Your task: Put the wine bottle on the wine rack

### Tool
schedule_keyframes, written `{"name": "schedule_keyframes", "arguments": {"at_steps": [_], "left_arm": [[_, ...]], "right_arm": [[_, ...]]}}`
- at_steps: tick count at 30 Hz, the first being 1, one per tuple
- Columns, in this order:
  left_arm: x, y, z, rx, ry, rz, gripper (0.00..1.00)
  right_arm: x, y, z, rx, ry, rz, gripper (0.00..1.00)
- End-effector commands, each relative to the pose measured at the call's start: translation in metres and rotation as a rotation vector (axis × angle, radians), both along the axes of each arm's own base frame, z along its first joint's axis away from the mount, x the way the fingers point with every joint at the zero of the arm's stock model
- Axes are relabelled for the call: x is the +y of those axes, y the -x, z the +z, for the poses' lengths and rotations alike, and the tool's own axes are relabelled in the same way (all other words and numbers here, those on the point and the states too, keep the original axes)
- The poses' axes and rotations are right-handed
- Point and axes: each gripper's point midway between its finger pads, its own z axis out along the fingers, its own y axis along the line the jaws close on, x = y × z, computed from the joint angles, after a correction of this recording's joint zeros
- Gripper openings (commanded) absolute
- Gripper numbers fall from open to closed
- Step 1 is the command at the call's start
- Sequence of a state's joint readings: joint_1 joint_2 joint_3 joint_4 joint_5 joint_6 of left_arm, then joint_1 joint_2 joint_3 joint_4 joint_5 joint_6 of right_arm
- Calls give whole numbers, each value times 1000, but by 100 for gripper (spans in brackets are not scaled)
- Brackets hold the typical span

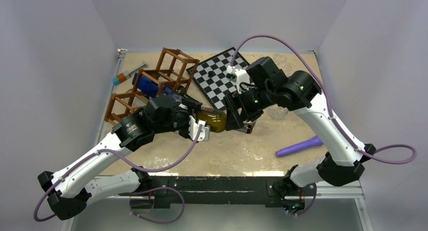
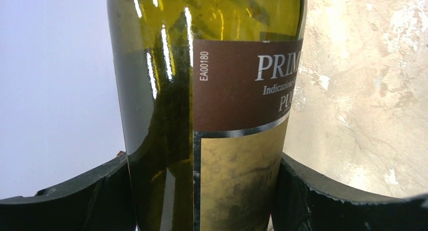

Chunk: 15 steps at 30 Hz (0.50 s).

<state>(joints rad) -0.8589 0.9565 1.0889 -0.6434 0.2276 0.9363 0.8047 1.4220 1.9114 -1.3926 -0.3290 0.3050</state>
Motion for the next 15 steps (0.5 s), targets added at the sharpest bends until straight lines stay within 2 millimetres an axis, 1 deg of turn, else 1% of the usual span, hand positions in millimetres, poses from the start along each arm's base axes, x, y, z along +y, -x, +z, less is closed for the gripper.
{"name": "schedule_keyframes", "arguments": {"at_steps": [1,7,10,15], "left_arm": [[-11,-8,56,-190,167,-19,0],[-10,-13,52,-204,156,-3,0],[-10,-14,53,-220,158,-5,0],[-13,-16,56,-232,170,-10,0]], "right_arm": [[5,11,4,-6,-34,88,75],[10,12,-1,8,-30,108,74],[13,11,-3,14,-33,111,74],[20,17,-10,48,-27,135,74]]}}
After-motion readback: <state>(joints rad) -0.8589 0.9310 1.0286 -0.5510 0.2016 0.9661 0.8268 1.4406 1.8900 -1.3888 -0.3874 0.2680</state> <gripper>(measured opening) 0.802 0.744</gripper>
